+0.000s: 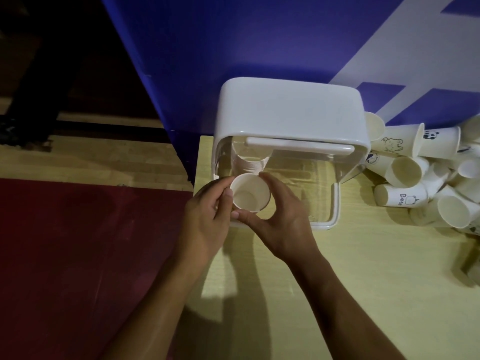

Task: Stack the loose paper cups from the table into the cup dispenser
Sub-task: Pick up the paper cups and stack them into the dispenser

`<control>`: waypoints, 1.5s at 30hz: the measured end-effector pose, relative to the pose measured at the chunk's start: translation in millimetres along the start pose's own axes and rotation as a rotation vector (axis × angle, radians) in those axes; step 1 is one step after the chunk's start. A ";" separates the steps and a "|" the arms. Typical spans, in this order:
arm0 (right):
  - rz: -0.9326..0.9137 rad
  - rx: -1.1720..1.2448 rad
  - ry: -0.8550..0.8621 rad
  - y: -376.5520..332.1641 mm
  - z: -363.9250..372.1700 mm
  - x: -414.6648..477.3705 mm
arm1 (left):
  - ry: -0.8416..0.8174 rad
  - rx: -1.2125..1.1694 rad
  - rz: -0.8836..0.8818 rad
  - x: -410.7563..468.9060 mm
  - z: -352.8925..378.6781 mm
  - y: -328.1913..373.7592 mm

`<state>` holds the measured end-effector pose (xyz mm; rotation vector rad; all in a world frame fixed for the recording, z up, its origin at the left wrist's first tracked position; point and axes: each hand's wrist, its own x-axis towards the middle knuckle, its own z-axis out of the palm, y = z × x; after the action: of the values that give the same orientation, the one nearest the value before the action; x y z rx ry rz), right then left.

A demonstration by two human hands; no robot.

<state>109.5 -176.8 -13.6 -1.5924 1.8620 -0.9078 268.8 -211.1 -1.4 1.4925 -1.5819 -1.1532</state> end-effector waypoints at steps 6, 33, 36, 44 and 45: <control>0.088 -0.021 -0.077 17.3 14.8 1.4 | -0.054 0.251 0.061 10.1 6.2 -16.9; 0.466 -0.014 0.353 139.6 -196.2 -170.9 | -0.483 0.666 0.639 0.9 274.0 144.3; 0.515 0.041 0.417 162.6 -224.2 -189.4 | -0.452 0.681 0.642 4.0 315.4 144.2; 0.596 0.057 0.452 214.4 -271.3 -213.6 | -0.465 0.956 0.705 -6.5 400.7 137.8; 0.619 0.047 0.463 219.7 -276.7 -215.2 | -0.457 0.967 0.695 -7.6 408.3 137.0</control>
<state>-201.6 95.9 -13.4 -0.7131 2.4181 -1.0622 -155.9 -146.8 -33.3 0.9872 -2.9175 -0.2941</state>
